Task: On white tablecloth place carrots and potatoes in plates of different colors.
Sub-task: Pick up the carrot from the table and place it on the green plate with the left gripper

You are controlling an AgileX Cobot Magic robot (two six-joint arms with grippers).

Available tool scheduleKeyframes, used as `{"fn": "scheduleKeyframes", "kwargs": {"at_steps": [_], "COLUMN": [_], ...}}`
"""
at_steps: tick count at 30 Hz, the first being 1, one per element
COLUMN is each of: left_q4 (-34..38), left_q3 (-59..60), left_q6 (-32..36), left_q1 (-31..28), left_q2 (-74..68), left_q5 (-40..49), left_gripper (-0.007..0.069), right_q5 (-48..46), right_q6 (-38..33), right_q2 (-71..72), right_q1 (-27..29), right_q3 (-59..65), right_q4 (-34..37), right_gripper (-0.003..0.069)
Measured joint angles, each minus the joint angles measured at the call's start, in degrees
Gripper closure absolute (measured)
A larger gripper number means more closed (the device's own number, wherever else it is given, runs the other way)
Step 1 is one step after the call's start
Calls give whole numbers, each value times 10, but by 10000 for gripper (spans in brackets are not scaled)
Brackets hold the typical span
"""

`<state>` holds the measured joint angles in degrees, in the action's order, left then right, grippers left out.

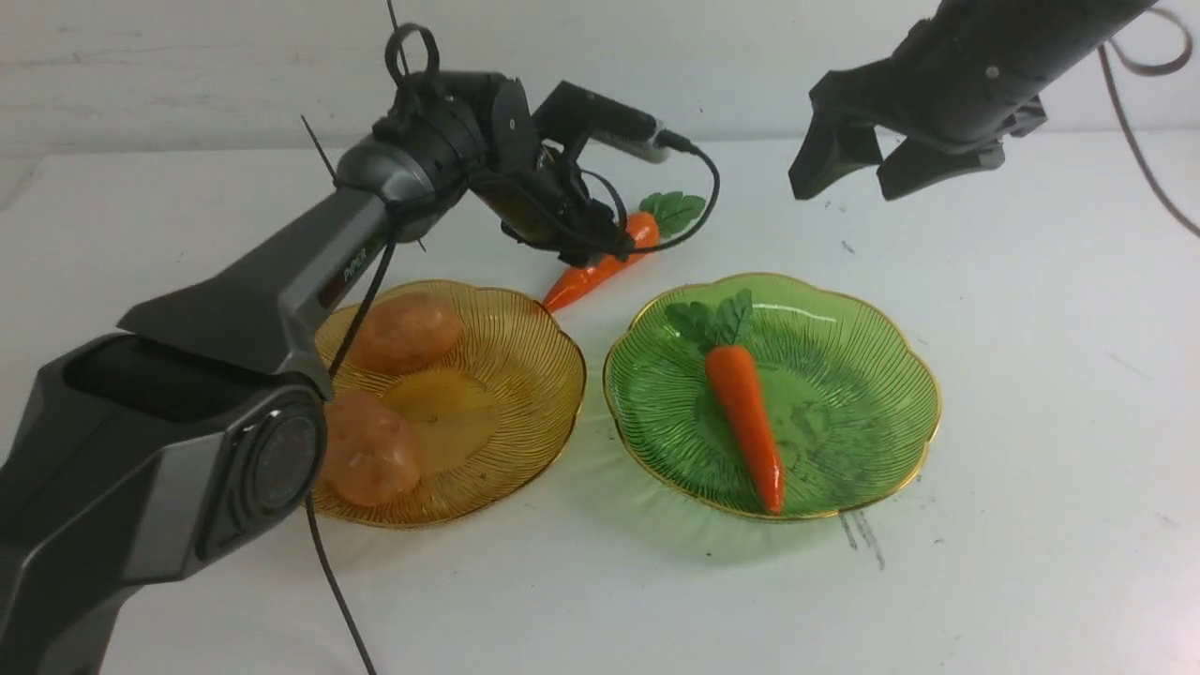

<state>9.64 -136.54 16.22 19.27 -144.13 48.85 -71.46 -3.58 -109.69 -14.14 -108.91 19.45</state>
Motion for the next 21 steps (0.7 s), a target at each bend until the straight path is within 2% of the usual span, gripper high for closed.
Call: {"fn": "scheduleKeyframes", "kwargs": {"at_steps": [2, 4, 6, 9, 11, 15, 16, 18, 21], "left_q4": [-15, -17, -17, -17, -15, -14, -15, -15, -15], "left_q3": [0, -1, 0, -1, -1, -9, -14, -22, -46], "left_q6": [2, 3, 3, 3, 3, 2, 2, 2, -1], "left_q1": [0, 0, 0, 0, 0, 1, 2, 2, 3], "left_q2": [-16, -22, -29, -43, -53, -53, -53, -52, -44], "left_q5": [-4, -6, -10, -13, -13, -14, -13, -12, -4], "left_gripper": [195, 116, 74, 63, 111, 323, 404, 445, 460], "right_q5": [-2, -2, -2, -2, -2, -2, -2, -2, -2], "right_q6": [0, -1, -1, -1, -1, -1, -1, -1, -1], "right_q2": [4, 4, 4, 4, 4, 4, 4, 4, 6], "right_q1": [0, 0, 0, 0, 0, 0, 0, 0, 0], "right_q3": [0, 0, 0, 0, 0, 0, 0, 0, 0], "right_q4": [-3, -3, -3, -3, -3, -3, -3, -3, -6], "right_gripper": [101, 100, 100, 100, 100, 100, 100, 100, 100]}}
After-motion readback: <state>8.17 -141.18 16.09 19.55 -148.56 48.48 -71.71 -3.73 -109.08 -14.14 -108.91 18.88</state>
